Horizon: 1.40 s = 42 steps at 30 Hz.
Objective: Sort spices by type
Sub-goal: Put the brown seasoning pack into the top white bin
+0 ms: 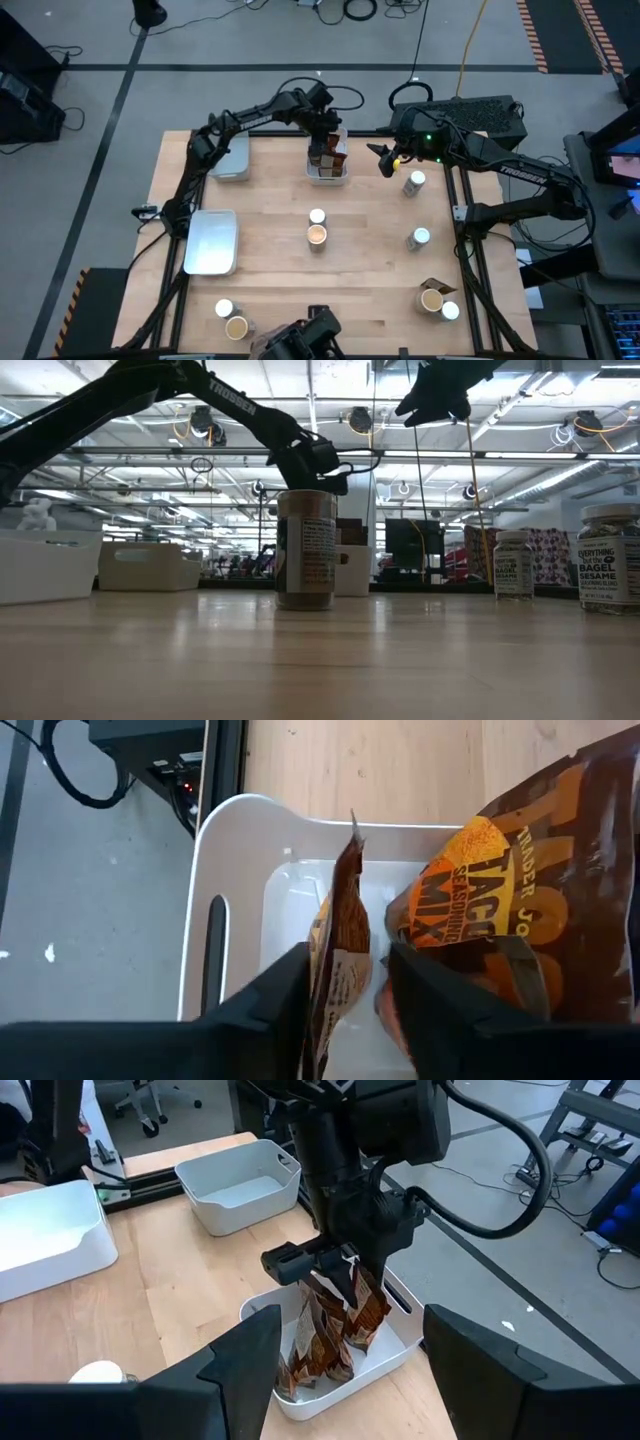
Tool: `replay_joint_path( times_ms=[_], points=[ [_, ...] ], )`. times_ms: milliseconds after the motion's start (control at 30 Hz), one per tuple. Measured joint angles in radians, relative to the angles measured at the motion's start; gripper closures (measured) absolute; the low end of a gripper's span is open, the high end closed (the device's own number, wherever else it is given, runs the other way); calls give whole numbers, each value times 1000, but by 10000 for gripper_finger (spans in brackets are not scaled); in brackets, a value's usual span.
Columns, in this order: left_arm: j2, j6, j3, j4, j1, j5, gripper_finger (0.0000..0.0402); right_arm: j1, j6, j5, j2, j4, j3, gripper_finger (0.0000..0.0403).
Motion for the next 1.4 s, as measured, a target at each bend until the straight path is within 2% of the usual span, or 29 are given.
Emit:
replay_joint_path(
  times_ms=[200,433,733,1200,1400],
  points=[
    [0,-2,0,-21,0,-2,386,0,0,0,0,0,0,177],
    [-2,-2,0,-73,0,-4,397,0,0,0,0,0,0,177],
    [-3,-4,0,-103,-1,-5,391,0,0,0,0,0,0,177],
    [-5,-7,0,-104,-3,-9,308,0,-4,0,0,0,0,177],
    [-13,-7,16,-111,-3,-10,292,0,-8,0,0,0,0,177]
  ],
)
